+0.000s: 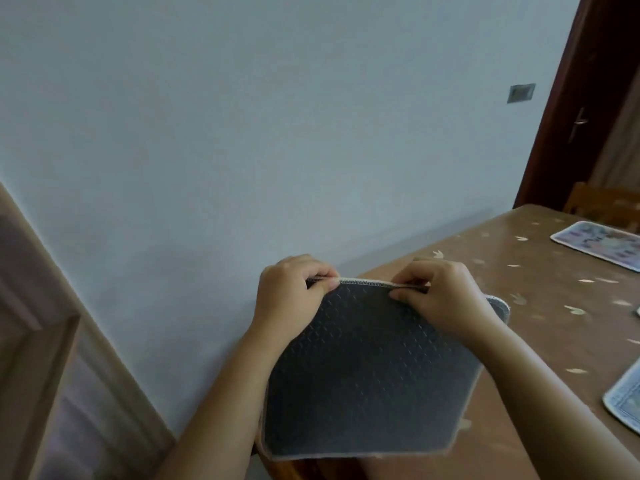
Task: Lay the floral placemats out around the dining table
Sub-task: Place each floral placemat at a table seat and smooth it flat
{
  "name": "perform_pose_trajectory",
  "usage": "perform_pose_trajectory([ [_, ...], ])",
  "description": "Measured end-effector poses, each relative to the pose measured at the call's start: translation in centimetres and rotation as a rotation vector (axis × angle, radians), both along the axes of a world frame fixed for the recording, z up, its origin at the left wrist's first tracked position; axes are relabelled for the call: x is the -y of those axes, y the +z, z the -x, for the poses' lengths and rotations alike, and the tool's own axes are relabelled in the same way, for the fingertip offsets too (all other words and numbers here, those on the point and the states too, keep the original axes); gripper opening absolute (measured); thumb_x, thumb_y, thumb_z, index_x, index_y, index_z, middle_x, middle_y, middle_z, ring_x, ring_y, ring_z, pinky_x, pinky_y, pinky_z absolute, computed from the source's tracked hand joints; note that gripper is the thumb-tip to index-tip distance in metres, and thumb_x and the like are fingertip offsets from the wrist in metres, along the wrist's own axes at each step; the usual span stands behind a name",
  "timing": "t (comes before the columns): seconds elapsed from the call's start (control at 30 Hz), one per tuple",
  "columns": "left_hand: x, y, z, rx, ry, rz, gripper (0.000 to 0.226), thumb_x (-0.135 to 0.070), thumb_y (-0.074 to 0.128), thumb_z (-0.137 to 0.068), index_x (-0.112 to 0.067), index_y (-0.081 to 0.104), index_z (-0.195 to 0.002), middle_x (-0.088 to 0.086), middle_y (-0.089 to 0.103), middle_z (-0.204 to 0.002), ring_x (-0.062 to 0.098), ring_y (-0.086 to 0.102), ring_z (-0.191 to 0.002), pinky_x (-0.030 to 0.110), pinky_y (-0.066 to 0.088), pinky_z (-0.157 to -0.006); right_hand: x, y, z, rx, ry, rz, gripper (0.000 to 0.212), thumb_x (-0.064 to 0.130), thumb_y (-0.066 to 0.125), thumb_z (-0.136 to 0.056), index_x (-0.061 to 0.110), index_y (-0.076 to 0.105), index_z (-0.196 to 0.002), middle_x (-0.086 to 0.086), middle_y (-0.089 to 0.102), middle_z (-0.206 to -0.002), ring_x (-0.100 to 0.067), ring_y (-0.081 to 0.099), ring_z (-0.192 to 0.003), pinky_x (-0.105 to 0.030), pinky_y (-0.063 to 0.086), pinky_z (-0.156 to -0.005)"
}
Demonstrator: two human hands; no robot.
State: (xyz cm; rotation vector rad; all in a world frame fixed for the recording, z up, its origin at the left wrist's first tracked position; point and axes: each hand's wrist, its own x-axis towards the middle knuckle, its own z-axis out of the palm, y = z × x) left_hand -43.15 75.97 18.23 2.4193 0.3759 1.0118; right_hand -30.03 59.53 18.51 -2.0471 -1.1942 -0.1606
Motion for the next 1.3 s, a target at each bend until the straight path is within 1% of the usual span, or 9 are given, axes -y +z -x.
perform_pose_trajectory([
  [0.23,-1.6,-2.5,-6.4,-0.091,-0.15,0.067,0.011,-0.012,0.073,-0.072,-0.022,0.07,-0.069,-0.008,0.064,-0.067,0.008,0.057,-0.067,0.013,0.039,-0.063,1.5,-3.0,-3.1,0.024,-0.159,0.062,0.006,0.013,0.072,-0.074,0.017,0.07,-0.077,0.009,0.056,-0.071,-0.02,0.059,-0.074,-0.036,0.049,-0.069],
  [0.37,-3.0,-4.1,-10.3,-0.118,-0.251,0.074,0.013,-0.012,0.073,-0.071,-0.023,0.07,-0.067,-0.01,0.062,-0.064,0.011,0.058,-0.066,0.022,0.041,-0.063,2.3,-5.1,-4.1,-0.008,-0.304,0.093,0.006,0.013,0.07,-0.075,0.017,0.068,-0.079,0.007,0.059,-0.075,-0.019,0.056,-0.076,-0.038,0.05,-0.07],
  [0.6,-4.3,-5.7,-18.7,-0.181,-0.528,0.107,0.013,-0.016,0.072,-0.073,-0.028,0.068,-0.071,-0.017,0.062,-0.067,0.004,0.057,-0.072,0.028,0.045,-0.071,1.9,-6.2,-7.4,-0.093,-0.627,0.073,0.006,0.015,0.072,-0.074,0.016,0.069,-0.079,-0.001,0.063,-0.078,-0.023,0.058,-0.078,-0.041,0.049,-0.074],
  [0.73,-3.0,-5.5,-23.8,-0.113,-0.676,0.089,0.011,-0.015,0.072,-0.073,-0.025,0.07,-0.072,-0.008,0.065,-0.071,0.013,0.06,-0.074,0.036,0.049,-0.075,2.5,-5.5,-10.0,-0.024,-0.829,0.02,0.007,0.011,0.071,-0.073,0.013,0.069,-0.08,-0.007,0.066,-0.084,-0.026,0.059,-0.081,-0.041,0.049,-0.076],
  [0.87,-1.6,-6.3,-27.9,-0.017,-0.786,0.087,0.008,-0.013,0.069,-0.075,-0.02,0.07,-0.075,-0.007,0.064,-0.074,0.02,0.061,-0.082,0.05,0.046,-0.082,3.3,-5.7,-11.5,0.098,-0.983,-0.034,0.006,0.01,0.071,-0.074,0.01,0.069,-0.08,-0.007,0.065,-0.082,-0.02,0.055,-0.075,-0.032,0.046,-0.07],
  [0.97,-1.3,-9.3,-29.1,0.002,-0.857,0.112,0.006,-0.014,0.066,-0.077,-0.019,0.069,-0.076,-0.004,0.064,-0.075,0.022,0.059,-0.079,0.053,0.045,-0.077,3.4,-8.0,-11.3,0.127,-1.013,-0.019,0.006,0.008,0.07,-0.074,0.008,0.068,-0.08,-0.007,0.063,-0.08,-0.018,0.054,-0.073,-0.03,0.044,-0.067],
  [1.13,-2.8,-18.4,-27.6,-0.192,-0.882,0.108,0.008,-0.01,0.072,-0.073,-0.015,0.07,-0.08,0.004,0.069,-0.081,0.027,0.06,-0.079,0.051,0.046,-0.074,2.1,-17.0,-8.7,-0.131,-1.024,-0.023,0.009,0.002,0.073,-0.07,0.005,0.069,-0.076,-0.006,0.06,-0.076,-0.024,0.056,-0.072,-0.03,0.044,-0.065],
  [1.27,-4.8,-25.6,-24.8,-0.445,-0.897,0.077,0.008,-0.011,0.072,-0.075,-0.013,0.071,-0.082,0.003,0.07,-0.085,0.024,0.061,-0.082,0.043,0.047,-0.075,0.5,-24.9,-5.9,-0.444,-1.028,0.061,0.007,0.008,0.073,-0.073,0.008,0.069,-0.079,0.008,0.055,-0.076,-0.013,0.055,-0.072,-0.014,0.038,-0.063],
  [1.3,-5.3,-27.0,-24.1,-0.501,-0.903,0.076,0.007,-0.011,0.071,-0.075,-0.012,0.07,-0.082,0.004,0.07,-0.085,0.024,0.061,-0.082,0.042,0.047,-0.075,0.1,-26.4,-5.2,-0.507,-1.018,0.079,0.007,0.01,0.073,-0.074,0.008,0.069,-0.08,0.009,0.054,-0.075,-0.013,0.054,-0.072,-0.014,0.038,-0.064],
])
